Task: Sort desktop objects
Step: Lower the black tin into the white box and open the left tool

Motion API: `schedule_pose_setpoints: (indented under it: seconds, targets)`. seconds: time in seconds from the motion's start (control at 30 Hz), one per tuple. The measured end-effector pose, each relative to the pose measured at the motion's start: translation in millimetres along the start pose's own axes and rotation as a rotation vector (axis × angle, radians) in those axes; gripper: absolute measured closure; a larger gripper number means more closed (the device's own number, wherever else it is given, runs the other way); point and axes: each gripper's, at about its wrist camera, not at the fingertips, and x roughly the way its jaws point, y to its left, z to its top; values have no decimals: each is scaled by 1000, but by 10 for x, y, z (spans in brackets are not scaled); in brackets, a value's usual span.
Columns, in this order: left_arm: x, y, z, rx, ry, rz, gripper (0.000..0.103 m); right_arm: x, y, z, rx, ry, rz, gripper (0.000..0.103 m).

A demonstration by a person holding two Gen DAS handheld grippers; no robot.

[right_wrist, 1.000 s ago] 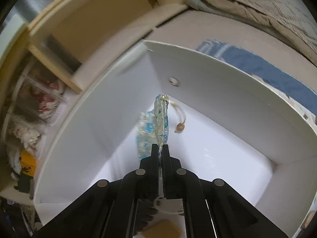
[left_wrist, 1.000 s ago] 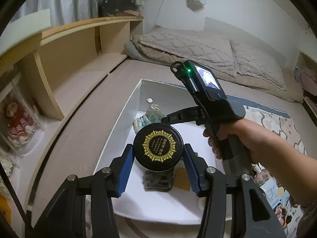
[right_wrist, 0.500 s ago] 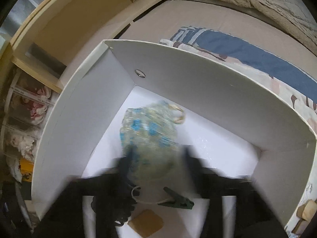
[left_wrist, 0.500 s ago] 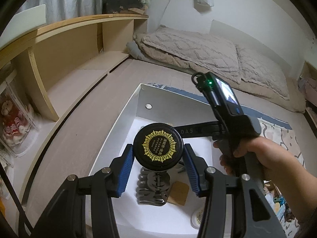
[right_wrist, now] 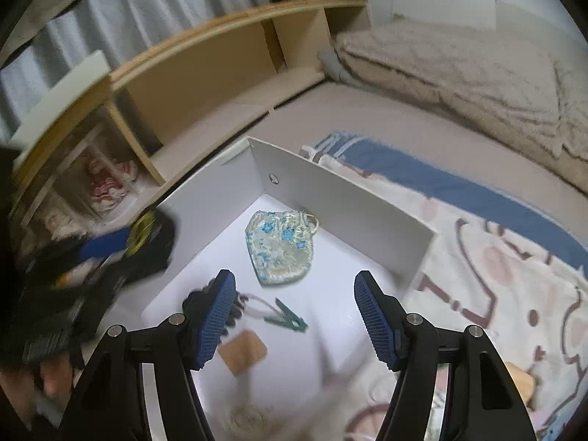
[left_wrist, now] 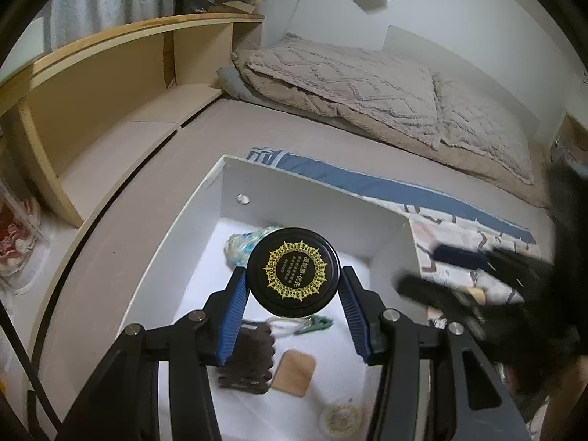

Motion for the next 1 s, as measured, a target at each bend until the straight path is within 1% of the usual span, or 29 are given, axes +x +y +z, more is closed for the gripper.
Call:
schedule_pose_setpoints:
  seconds: [0.1,0.2,0.3,0.37,0.5,0.67,0.73,0.83,0.9,0.93,0.97,1.0]
  targets:
    - [91,-91,122,10,26,20,53,-282,-68,-187,-6,-32,19,36]
    - [180,-181,256,9,41,23,53,-486,-156,-364,-11,-58,9,35]
    - [311,-237,371,16,57,36,53,-608,-262,-522,16,-69,4,35]
    - [440,-239,415,12,86,42,53,-671,-328,-637,43,-68,7,35]
    - [718,-166,403,-34,156,51,53,-695,-453,-829,72,-39,2,35]
    - [1005,-80,340,-46,217,123,53,-696,-624,-1051,125,-15,-2,35]
    - [1102,-36,321,-63,241,136,53,-704,-657,-1117,138,-6,2,35]
    - [1196,47,309,-124,263,95,53,-708,-666,-1179,123,4,-1,35]
    - [1236,98,302,-162,270,90,53,-706,-666,-1198,103,10,-20,35]
    - [1242,117,304,-166,266,103,50,-702,-669,-1205,96,13,-30,35]
    - [1241,128,309,-166,259,117,39,-700,-675,-1211,95,16,-33,35]
    - [1227,145,318,-169,247,135,33,-700,-681,-1216,97,18,-32,35]
